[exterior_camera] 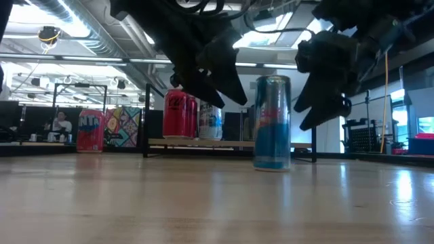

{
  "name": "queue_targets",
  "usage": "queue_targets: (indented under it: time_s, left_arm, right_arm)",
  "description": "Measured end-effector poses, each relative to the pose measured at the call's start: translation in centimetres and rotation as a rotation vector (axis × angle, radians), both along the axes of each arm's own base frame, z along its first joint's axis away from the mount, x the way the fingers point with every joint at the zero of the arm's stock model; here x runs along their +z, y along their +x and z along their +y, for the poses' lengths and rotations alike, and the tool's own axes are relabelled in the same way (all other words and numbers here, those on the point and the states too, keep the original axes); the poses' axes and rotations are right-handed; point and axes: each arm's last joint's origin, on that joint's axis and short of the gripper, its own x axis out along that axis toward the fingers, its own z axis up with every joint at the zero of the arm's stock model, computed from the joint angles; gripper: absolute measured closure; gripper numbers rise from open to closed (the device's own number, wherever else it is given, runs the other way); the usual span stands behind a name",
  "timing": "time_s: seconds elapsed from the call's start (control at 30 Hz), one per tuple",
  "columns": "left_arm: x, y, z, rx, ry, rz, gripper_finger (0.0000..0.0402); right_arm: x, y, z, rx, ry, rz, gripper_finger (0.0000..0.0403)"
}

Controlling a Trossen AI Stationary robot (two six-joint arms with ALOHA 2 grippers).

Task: Place canned beverage on shelf
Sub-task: Put the top blue soda can on the shelf

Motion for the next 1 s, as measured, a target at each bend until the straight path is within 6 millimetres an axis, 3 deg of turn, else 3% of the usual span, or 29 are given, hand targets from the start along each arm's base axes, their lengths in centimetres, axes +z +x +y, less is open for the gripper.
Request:
queue_targets:
  time_s: [0.13, 0.27, 0.4, 0.5, 0.67, 0.9, 1.0]
  left_arm:
    - [0.8, -0.3, 0.0, -0.020, 0.004, -0.005, 0.0056]
    - [3.3, -1.4, -0.2, -0.076, -0.007, -0.039, 0.0056]
    - [5.9, -3.0, -0.4, -0.094, -0.004, -0.060, 0.0056]
    - [6.6, -3.5, -0.3, -0.083, 0.005, -0.062, 0.0056]
    - [4.9, -2.5, -0.2, -0.071, 0.016, -0.033, 0.0056]
    - [-0.4, 0.4, 1.0, -0.034, 0.029, 0.029, 0.0056]
    - [-1.6, 0.7, 1.9, 0.001, 0.031, 0.058, 0.0056]
  right_arm:
    - [1.0, -0.3, 0.0, 0.029, -0.031, 0.136, 0.0109]
    - [3.7, -0.1, 0.2, 0.092, -0.003, 0.226, 0.0109]
    - [6.8, 0.9, 0.4, 0.127, -0.013, 0.163, 0.0109]
    - [8.6, 1.7, 0.4, 0.139, -0.053, 0.065, 0.0109]
    - [8.0, 1.5, 1.2, 0.166, -0.066, 0.078, 0.0109]
    - [4.2, 0.4, 2.5, 0.107, -0.050, 0.129, 0.0109]
    - [3.3, 0.6, 2.5, 0.067, -0.014, 0.079, 0.0109]
